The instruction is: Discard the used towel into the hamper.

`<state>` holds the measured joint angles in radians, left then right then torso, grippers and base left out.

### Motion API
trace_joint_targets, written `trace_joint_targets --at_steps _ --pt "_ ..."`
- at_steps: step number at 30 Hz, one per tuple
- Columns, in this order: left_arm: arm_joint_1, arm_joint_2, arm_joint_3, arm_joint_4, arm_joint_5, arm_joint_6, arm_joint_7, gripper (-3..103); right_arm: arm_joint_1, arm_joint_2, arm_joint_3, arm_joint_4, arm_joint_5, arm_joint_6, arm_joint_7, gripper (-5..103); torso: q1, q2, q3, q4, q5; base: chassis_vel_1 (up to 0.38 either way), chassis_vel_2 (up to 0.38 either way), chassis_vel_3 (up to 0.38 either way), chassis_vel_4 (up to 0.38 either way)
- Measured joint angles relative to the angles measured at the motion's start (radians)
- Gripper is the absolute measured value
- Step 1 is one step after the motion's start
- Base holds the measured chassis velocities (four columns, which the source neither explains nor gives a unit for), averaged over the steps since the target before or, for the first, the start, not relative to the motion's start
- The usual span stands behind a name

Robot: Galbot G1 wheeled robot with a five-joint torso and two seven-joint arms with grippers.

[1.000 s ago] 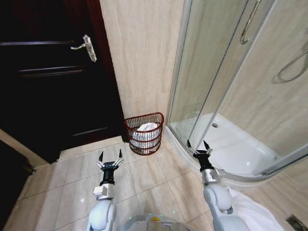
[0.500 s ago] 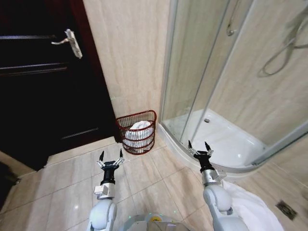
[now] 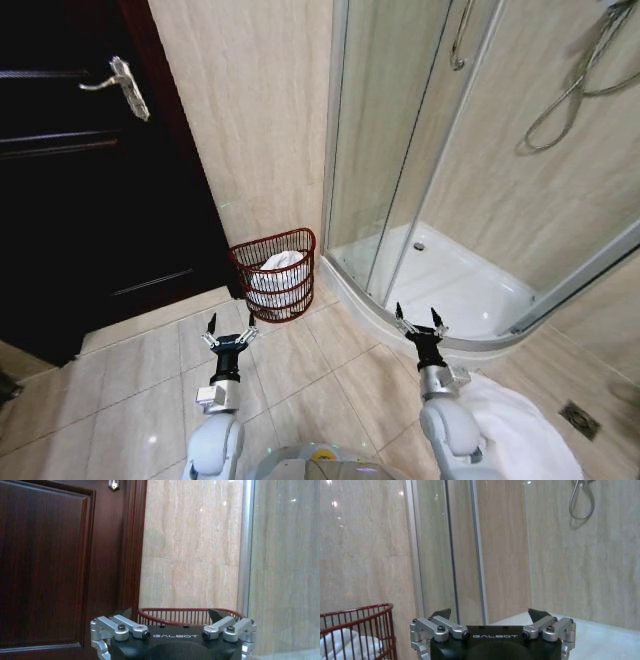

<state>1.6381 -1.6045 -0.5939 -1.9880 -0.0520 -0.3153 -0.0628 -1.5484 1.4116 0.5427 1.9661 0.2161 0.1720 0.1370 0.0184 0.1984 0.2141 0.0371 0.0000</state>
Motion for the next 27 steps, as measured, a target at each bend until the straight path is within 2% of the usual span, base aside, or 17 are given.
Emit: trace_joint_targets --at_steps 14,19,27 --pt "0.011 0.009 -0.007 0.0 -0.014 -0.003 0.016 100 -0.186 -0.012 0.004 0.046 -0.024 0.082 0.022 100 0.001 0.004 0.003 -0.0002 0.0 0.0 0.0 0.0 0.0" --pt "0.015 0.009 -0.007 0.0 -0.015 -0.01 0.02 100 -0.189 0.001 0.018 0.04 -0.064 0.102 0.023 100 0.002 0.005 0.003 0.0 0.0 0.005 -0.01 -0.002 0.006" --pt "0.027 0.016 -0.012 -0.007 -0.019 -0.016 0.025 100 -0.196 0.007 0.024 0.039 -0.057 0.111 0.027 100 0.002 0.006 0.004 -0.0001 0.0001 0.018 -0.087 -0.017 0.091"
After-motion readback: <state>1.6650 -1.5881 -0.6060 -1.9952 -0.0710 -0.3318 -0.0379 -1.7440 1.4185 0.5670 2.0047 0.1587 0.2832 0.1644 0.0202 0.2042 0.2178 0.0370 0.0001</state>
